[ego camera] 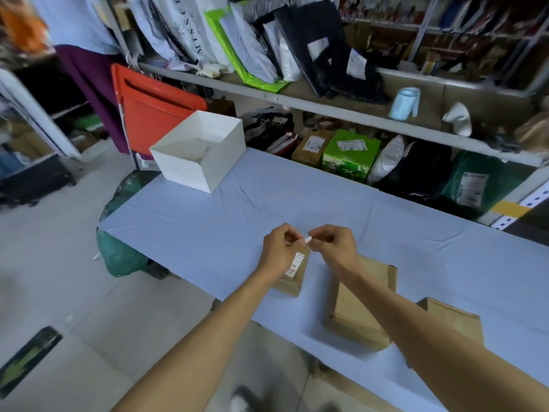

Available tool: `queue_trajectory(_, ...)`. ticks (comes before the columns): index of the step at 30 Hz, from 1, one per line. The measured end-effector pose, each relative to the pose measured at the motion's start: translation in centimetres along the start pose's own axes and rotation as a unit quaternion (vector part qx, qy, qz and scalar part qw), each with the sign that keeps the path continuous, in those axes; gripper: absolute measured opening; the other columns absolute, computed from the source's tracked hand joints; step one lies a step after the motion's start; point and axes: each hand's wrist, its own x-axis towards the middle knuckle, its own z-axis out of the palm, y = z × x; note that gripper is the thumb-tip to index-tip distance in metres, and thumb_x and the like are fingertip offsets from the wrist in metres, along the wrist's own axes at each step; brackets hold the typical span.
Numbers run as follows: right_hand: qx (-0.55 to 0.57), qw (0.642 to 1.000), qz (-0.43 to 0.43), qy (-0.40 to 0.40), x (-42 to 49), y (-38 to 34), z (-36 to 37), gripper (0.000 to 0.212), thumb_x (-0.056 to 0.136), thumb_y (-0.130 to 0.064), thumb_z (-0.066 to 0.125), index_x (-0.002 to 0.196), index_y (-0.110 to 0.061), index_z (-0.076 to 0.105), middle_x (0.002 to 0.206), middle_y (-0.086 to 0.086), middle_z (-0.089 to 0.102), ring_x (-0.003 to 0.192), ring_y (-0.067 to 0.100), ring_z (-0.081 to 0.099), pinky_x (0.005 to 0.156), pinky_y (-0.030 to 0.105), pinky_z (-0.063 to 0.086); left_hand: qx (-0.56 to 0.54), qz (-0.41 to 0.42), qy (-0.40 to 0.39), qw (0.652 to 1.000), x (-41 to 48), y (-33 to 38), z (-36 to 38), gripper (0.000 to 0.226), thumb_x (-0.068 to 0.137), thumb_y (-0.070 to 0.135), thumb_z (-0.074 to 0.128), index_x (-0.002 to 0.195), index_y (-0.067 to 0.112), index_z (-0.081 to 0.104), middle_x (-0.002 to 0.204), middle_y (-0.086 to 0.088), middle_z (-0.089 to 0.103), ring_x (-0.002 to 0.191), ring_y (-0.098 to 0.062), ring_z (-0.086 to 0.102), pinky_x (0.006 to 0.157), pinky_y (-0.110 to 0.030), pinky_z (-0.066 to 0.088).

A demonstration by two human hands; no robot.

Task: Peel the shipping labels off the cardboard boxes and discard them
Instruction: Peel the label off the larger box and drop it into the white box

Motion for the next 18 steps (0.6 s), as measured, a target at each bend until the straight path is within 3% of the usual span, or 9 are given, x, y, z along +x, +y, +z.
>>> queue_trajectory(3,-0.024,1.000,-0.007,-0.012,1.1,-1.7,2.6,0.011,0.074,-0.007,0.072,0.079,-0.017,0.071,0.070,-0.002,0.069,0.068,0.011,0.064,0.063,0.021,0.046,-0.004,-0.006,0.014,1.000,0.8,-0.5,-2.7,0.006,0.084,0.012,0.070,0.083,0.011,0.065,0.072,0.009,0.064,0.062,0.005,0.060,0.059,-0.005,0.042)
queue_trajectory(9,-0.037,0.998,-0.026,-0.039,2.8,-4.6,8.5,0.019,0.075,-0.008,0.076,0.093,-0.007,0.070,0.080,0.009,0.071,0.071,0.016,0.069,0.059,0.013,0.049,0.006,-0.009,0.036,0.999,2.6,-2.2,-8.5,0.006,0.088,0.010,0.067,0.084,0.012,0.062,0.075,0.004,0.064,0.069,-0.008,0.061,0.061,-0.006,0.045)
queue_trajectory(13,-0.062,0.996,-0.046,-0.042,4.1,-6.3,12.7,0.014,0.075,-0.008,0.077,0.088,-0.004,0.073,0.076,0.009,0.071,0.063,0.010,0.065,0.055,0.006,0.046,0.013,-0.019,0.051,0.998,4.2,-3.4,-12.3,0.005,0.088,0.012,0.066,0.086,0.011,0.063,0.080,0.000,0.065,0.073,-0.012,0.063,0.064,-0.009,0.047)
queue_trajectory(16,-0.084,0.992,-0.071,-0.056,5.4,-7.9,15.0,0.011,0.076,-0.011,0.078,0.082,-0.006,0.071,0.072,0.001,0.068,0.061,0.007,0.065,0.053,0.008,0.046,0.008,-0.033,0.060,0.998,5.9,-4.1,-14.6,0.004,0.088,0.012,0.066,0.087,0.010,0.063,0.081,-0.002,0.066,0.074,-0.014,0.063,0.064,-0.013,0.048)
queue_trajectory(18,-0.101,0.989,-0.082,-0.073,6.8,-8.9,16.4,0.009,0.076,-0.010,0.078,0.079,-0.007,0.070,0.068,0.002,0.069,0.060,0.009,0.066,0.056,0.017,0.050,0.013,-0.045,0.062,0.997,7.2,-4.2,-16.0,0.004,0.089,0.012,0.066,0.087,0.010,0.062,0.082,-0.003,0.066,0.075,-0.015,0.063,0.067,-0.018,0.051)
